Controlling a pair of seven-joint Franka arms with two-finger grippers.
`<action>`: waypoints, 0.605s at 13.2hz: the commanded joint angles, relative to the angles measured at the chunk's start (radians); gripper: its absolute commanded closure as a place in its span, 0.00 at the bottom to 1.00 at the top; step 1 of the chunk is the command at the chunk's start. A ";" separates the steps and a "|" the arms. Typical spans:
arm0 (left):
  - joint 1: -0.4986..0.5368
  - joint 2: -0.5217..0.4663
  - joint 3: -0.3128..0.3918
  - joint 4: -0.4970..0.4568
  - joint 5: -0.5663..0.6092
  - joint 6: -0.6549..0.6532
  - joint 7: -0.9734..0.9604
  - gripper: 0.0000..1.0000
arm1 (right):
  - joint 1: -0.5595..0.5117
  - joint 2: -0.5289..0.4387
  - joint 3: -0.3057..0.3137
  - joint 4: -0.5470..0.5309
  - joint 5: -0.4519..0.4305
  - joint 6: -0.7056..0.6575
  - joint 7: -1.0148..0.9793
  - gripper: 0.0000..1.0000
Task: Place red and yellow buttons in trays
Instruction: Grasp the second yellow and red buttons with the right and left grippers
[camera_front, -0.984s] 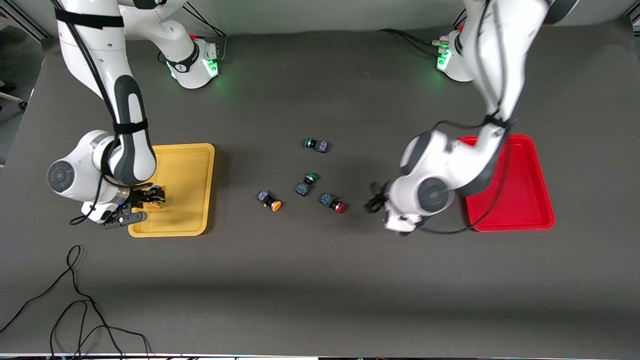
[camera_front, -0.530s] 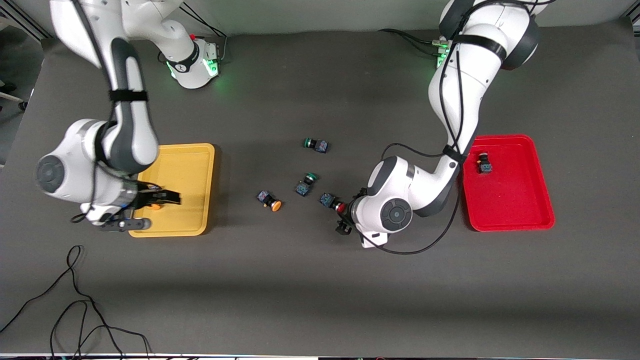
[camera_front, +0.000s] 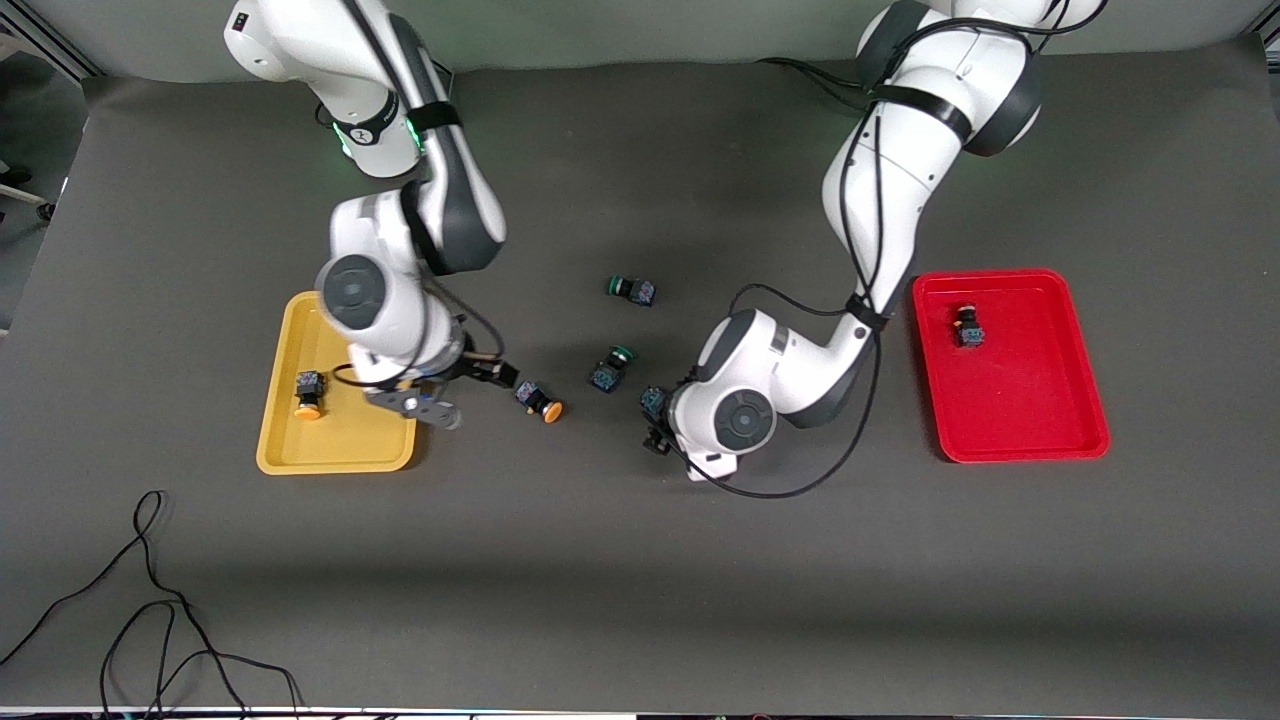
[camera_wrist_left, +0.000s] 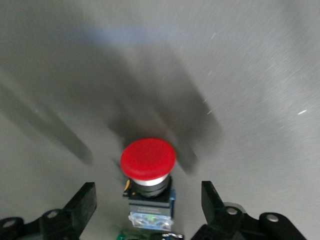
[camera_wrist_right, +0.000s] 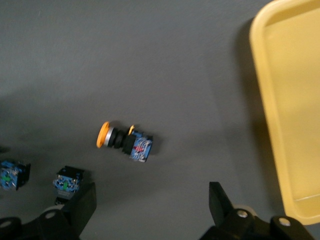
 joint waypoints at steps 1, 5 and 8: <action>-0.010 -0.016 0.007 -0.036 0.037 0.018 -0.016 0.54 | -0.010 0.016 0.011 0.016 0.015 0.005 -0.232 0.00; 0.022 -0.040 0.009 -0.036 0.040 -0.014 0.017 1.00 | -0.009 0.016 0.011 0.014 0.009 0.011 -0.637 0.00; 0.112 -0.145 0.010 -0.031 0.049 -0.306 0.221 1.00 | -0.009 0.016 0.013 0.010 0.013 0.066 -0.912 0.00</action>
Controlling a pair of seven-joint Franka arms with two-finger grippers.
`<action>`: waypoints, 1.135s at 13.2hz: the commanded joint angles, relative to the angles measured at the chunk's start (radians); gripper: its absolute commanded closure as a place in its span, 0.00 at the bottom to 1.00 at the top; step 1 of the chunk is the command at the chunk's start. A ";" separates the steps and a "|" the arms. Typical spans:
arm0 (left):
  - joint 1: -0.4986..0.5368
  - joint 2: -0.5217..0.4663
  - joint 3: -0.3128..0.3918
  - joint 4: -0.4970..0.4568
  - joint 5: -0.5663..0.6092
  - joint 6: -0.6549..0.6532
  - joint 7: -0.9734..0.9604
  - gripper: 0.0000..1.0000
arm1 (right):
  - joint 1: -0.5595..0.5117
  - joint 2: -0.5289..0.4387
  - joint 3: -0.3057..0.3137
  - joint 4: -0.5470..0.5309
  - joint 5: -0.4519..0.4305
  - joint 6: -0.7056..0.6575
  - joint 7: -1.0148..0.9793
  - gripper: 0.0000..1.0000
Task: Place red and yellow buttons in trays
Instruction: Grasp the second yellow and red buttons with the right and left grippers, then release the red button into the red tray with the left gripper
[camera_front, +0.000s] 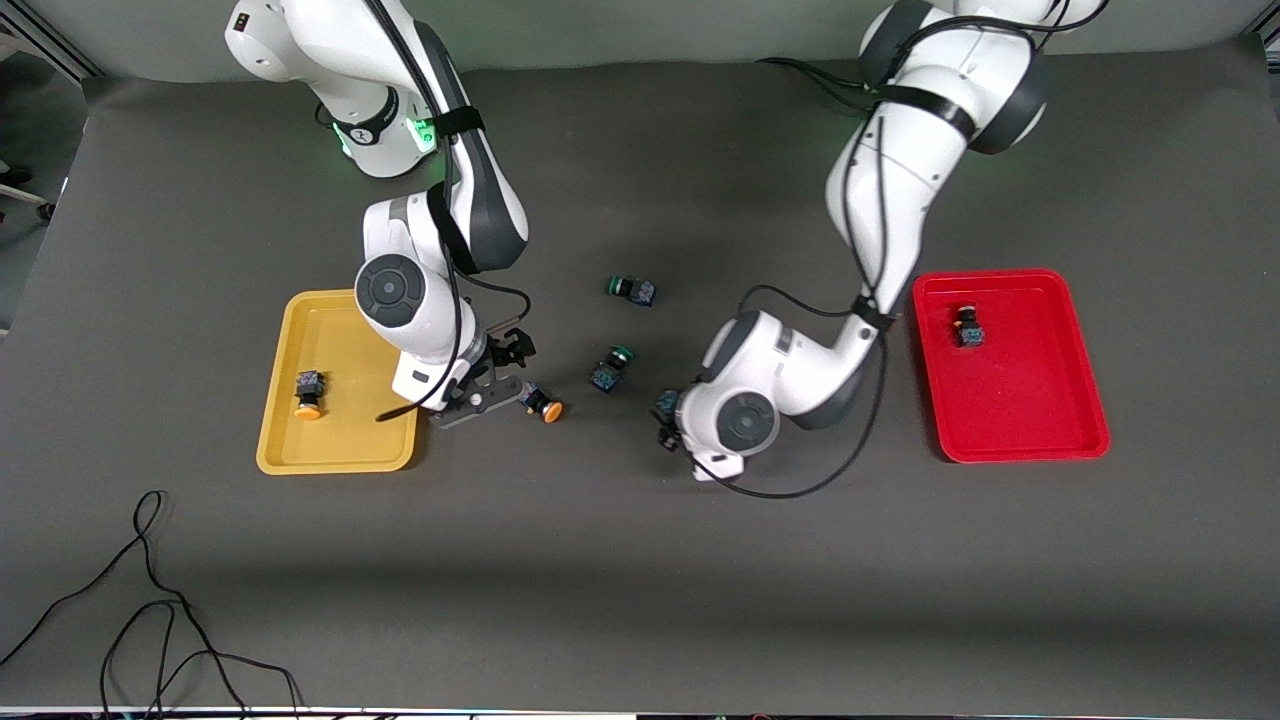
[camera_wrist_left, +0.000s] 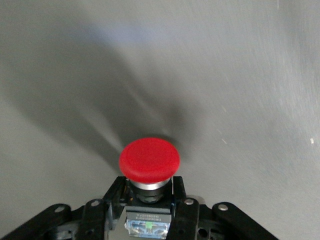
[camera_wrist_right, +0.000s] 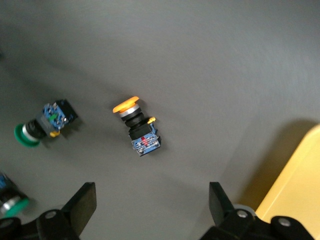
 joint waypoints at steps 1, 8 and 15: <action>0.061 -0.160 0.008 -0.049 0.074 -0.285 0.281 1.00 | -0.004 0.006 0.017 0.009 0.013 0.071 -0.190 0.00; 0.350 -0.786 0.021 -0.852 0.359 -0.142 0.977 1.00 | -0.021 0.183 0.157 -0.040 0.251 0.400 -0.307 0.00; 0.733 -0.749 0.022 -1.128 0.557 0.335 1.344 1.00 | -0.031 0.208 0.158 -0.048 0.291 0.401 -0.347 0.79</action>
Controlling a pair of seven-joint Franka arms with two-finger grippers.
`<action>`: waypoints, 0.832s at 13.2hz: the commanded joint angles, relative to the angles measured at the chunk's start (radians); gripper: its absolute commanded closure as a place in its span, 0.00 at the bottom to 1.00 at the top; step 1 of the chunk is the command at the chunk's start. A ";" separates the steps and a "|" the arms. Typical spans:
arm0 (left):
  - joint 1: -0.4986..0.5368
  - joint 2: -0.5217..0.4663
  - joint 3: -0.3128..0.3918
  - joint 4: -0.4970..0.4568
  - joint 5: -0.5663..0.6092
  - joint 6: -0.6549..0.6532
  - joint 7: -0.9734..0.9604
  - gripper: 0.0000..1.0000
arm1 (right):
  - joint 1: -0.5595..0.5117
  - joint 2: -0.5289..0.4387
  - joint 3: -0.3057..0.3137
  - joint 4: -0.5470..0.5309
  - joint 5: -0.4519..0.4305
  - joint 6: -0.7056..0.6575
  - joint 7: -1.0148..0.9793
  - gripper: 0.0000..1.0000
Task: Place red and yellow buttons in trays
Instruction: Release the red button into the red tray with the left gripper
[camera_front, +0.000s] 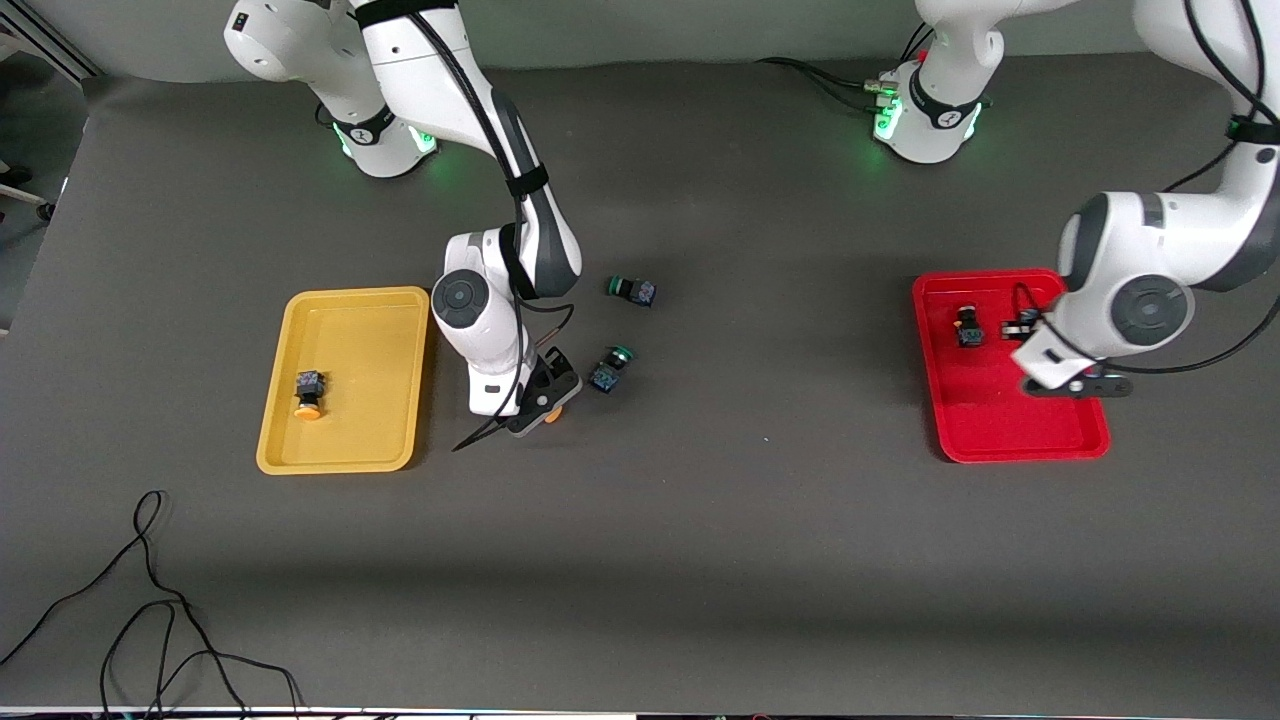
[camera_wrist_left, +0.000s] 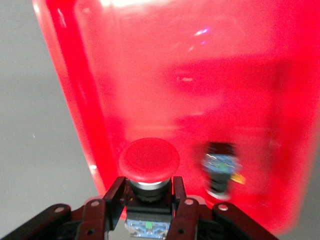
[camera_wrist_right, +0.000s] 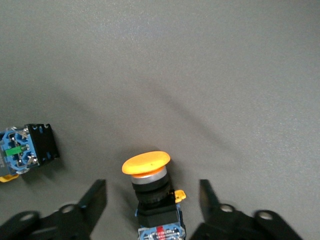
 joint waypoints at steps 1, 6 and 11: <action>0.066 0.044 -0.014 -0.038 0.037 0.107 0.030 1.00 | -0.008 0.005 0.002 0.005 0.036 0.006 -0.040 0.93; 0.072 0.113 -0.016 -0.036 0.043 0.176 0.029 1.00 | -0.008 -0.041 -0.008 0.019 0.036 -0.054 -0.010 1.00; 0.063 0.065 -0.025 -0.026 0.040 0.102 0.030 0.00 | 0.008 -0.147 -0.146 0.053 0.015 -0.337 0.198 1.00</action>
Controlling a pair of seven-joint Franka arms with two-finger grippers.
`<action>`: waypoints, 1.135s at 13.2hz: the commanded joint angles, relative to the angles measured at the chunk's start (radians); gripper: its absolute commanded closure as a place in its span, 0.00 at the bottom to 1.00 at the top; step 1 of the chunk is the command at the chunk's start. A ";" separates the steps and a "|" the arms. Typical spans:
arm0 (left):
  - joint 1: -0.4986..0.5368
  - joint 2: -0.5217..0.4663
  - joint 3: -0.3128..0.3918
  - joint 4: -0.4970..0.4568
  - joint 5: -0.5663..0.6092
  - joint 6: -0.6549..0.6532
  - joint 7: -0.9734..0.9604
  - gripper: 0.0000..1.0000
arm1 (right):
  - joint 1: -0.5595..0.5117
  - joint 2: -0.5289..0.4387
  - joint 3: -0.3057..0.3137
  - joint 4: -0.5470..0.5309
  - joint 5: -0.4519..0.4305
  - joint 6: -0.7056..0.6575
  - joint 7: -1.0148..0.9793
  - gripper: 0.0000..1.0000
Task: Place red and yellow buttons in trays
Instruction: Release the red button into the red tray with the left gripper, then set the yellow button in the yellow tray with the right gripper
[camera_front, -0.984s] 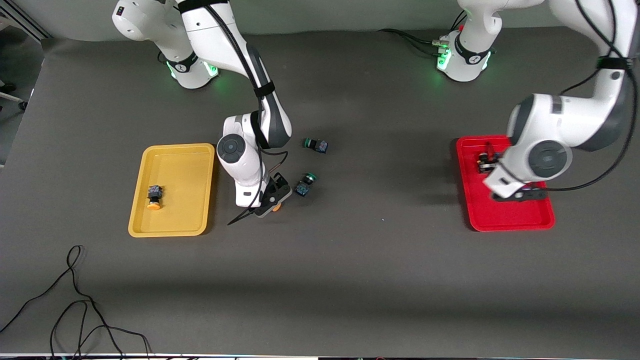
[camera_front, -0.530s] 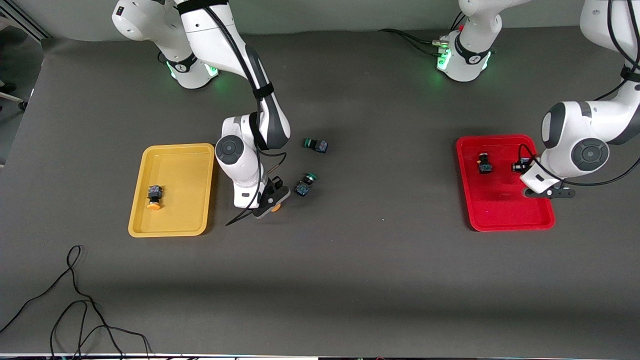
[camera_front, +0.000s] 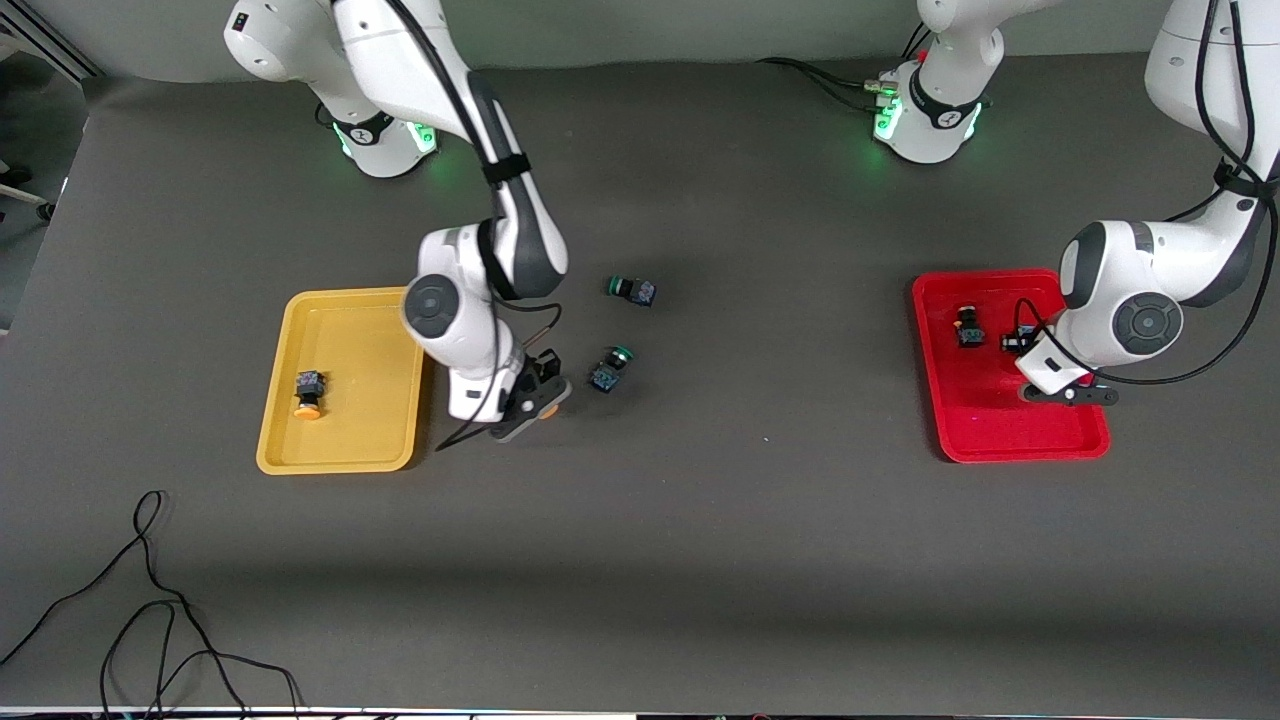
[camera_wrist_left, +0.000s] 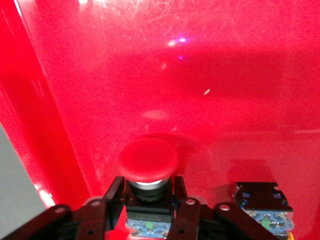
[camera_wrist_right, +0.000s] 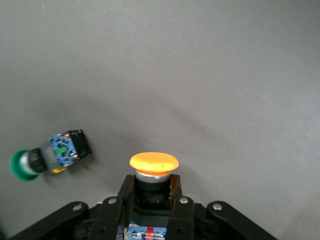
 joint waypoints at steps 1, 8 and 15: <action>-0.020 -0.122 -0.010 0.008 0.006 -0.126 0.000 0.00 | 0.009 -0.083 -0.087 0.000 -0.039 -0.167 0.162 1.00; -0.126 -0.536 -0.026 0.083 -0.235 -0.493 0.076 0.00 | -0.064 -0.076 -0.313 -0.055 -0.173 -0.329 0.189 1.00; -0.168 -0.491 -0.032 0.351 -0.255 -0.629 0.089 0.00 | -0.237 0.095 -0.198 -0.088 -0.053 -0.247 0.020 1.00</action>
